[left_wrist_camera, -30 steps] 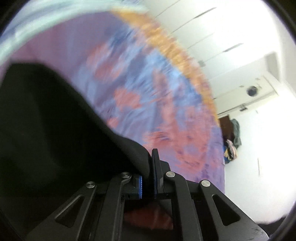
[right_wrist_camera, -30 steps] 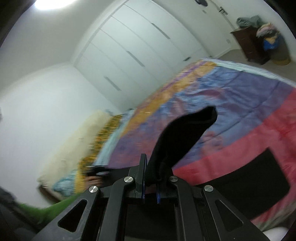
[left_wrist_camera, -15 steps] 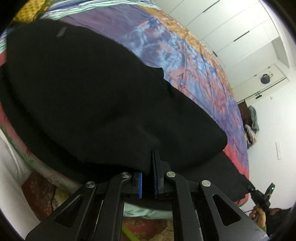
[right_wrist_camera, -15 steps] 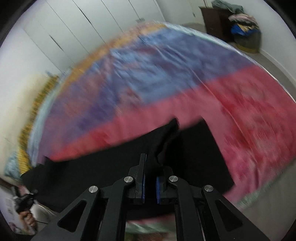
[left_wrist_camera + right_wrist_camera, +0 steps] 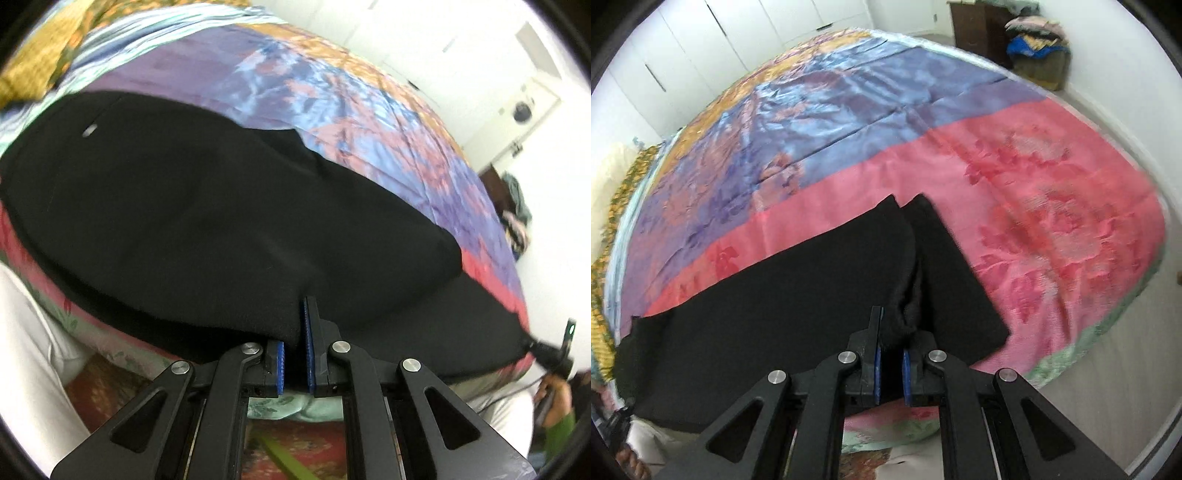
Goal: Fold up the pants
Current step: 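Grasp the trouser leg with the right tool while the left tool grasps the waist, lift, then lay the lifted trousers flat on the quilt and open both tools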
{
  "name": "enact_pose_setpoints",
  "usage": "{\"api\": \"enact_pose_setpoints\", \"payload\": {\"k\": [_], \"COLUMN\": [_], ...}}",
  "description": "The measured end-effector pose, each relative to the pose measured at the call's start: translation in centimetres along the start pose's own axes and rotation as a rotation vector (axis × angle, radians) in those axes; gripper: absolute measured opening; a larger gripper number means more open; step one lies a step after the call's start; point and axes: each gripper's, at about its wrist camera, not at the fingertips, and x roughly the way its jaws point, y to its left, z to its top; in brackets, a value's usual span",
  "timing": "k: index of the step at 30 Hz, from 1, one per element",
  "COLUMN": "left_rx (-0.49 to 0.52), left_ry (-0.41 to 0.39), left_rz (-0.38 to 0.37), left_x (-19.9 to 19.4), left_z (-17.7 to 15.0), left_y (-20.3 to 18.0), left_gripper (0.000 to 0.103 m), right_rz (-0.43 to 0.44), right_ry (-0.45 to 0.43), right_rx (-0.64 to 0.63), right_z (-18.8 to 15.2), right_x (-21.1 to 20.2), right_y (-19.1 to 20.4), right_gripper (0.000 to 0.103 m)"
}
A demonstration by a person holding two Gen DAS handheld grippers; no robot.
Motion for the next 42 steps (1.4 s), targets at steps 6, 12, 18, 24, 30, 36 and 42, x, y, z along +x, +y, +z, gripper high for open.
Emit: {"api": "enact_pose_setpoints", "payload": {"k": [6, 12, 18, 24, 30, 36, 42], "left_rx": [0.007, -0.016, 0.012, 0.032, 0.043, 0.015, 0.063], "left_ry": [0.055, 0.057, 0.075, 0.110, 0.113, 0.082, -0.116], "left_rz": [0.000, -0.011, 0.043, 0.079, 0.133, 0.206, 0.279], "left_x": [1.1, 0.9, 1.3, 2.3, 2.2, -1.1, -6.0], "left_z": [-0.2, -0.6, -1.0, -1.2, -1.2, -1.4, 1.3], "left_y": [0.2, 0.4, 0.0, 0.2, 0.0, 0.2, -0.6], "left_gripper": [0.007, 0.005, 0.003, 0.004, 0.040, 0.050, 0.070], "right_rz": [-0.039, -0.041, -0.049, -0.060, -0.055, -0.152, -0.261], "right_ry": [0.031, 0.057, 0.058, 0.066, 0.084, -0.069, -0.360], "right_rx": [0.056, 0.067, 0.061, 0.049, 0.041, 0.019, 0.080], "right_z": [0.0, 0.1, 0.1, 0.0, 0.0, -0.6, -2.2], "right_x": [0.4, 1.0, 1.2, 1.4, 1.6, -1.5, -7.7], "right_y": [-1.5, -1.8, -1.5, -1.4, -1.2, -0.5, 0.1], "right_gripper": [0.009, 0.009, 0.009, 0.009, 0.021, 0.068, 0.078]}}
